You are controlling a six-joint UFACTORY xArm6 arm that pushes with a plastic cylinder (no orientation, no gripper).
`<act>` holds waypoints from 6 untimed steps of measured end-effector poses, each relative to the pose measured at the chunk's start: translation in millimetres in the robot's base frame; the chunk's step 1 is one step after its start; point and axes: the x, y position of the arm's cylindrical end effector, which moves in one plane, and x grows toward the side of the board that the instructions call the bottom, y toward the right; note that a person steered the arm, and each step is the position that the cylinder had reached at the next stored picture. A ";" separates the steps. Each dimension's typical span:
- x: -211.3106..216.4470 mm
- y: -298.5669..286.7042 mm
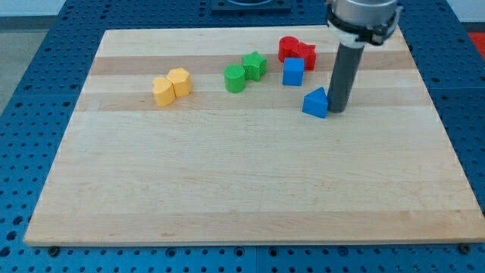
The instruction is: Slightly push the green blocks towards the top center
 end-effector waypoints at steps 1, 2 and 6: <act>32.5 -1.3; 56.0 -19.8; 23.8 -128.2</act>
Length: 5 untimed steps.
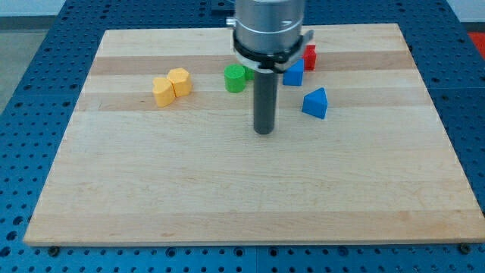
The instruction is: Slightly push the green blocks towards the top center
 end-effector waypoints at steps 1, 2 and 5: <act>-11.7 -23.1; -26.2 -45.4; -87.0 -62.6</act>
